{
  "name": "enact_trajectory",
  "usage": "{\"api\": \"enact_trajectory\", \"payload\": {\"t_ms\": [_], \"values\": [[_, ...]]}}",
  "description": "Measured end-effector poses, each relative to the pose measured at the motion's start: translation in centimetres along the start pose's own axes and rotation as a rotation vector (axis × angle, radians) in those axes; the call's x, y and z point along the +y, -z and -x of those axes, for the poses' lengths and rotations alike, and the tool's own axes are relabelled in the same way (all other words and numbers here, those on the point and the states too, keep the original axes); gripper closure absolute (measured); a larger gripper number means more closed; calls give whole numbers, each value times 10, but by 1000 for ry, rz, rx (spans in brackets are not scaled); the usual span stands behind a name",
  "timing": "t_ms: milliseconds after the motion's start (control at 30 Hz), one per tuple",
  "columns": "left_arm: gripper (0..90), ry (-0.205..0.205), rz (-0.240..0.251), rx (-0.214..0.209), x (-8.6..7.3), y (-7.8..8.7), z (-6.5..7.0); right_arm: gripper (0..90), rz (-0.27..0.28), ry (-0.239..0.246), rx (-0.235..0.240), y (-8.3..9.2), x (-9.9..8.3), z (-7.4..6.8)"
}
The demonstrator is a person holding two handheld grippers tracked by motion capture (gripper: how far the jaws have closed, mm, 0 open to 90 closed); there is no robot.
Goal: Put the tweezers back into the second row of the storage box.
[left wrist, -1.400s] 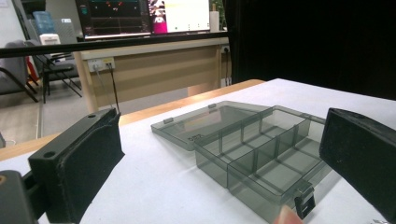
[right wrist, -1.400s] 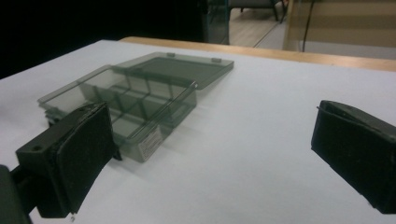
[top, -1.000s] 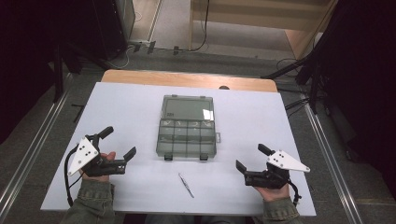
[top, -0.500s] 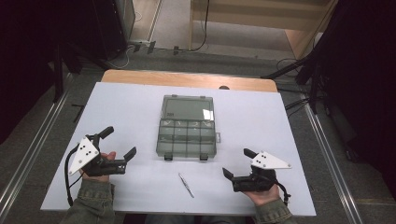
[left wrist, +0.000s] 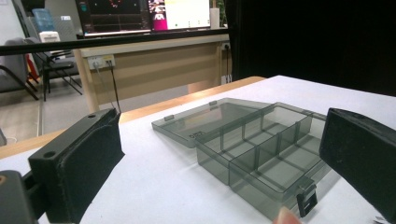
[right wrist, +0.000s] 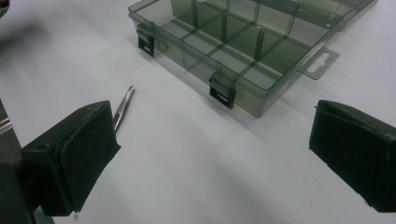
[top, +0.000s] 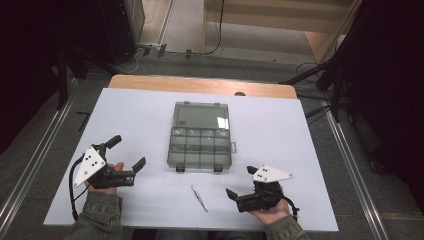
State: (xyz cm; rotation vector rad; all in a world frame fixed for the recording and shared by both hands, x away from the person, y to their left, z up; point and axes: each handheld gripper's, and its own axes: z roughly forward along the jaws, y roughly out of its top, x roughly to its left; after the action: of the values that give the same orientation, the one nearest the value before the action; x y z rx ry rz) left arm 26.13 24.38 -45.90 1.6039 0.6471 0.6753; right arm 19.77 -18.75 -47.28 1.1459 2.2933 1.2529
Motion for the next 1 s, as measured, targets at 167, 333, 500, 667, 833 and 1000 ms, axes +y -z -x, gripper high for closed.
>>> {"api": "enact_trajectory", "payload": {"t_ms": [167,333,500,667,833,1000], "values": [[0,-1,2,0,0,0,0,19,-34,10,14,-5,2,-7],[0,-1,0,1,0,0,0,37,-72,25,3,-12,3,-14],[0,-2,1,-1,0,0,0,37,-104,32,7,-19,7,-22],[0,-1,1,-1,0,0,0,36,-133,37,21,-27,9,-26],[0,-2,0,0,0,0,0,37,-169,41,26,-35,12,-31],[0,-3,2,0,0,-1,1,45,-202,50,31,-41,14,-36]]}}
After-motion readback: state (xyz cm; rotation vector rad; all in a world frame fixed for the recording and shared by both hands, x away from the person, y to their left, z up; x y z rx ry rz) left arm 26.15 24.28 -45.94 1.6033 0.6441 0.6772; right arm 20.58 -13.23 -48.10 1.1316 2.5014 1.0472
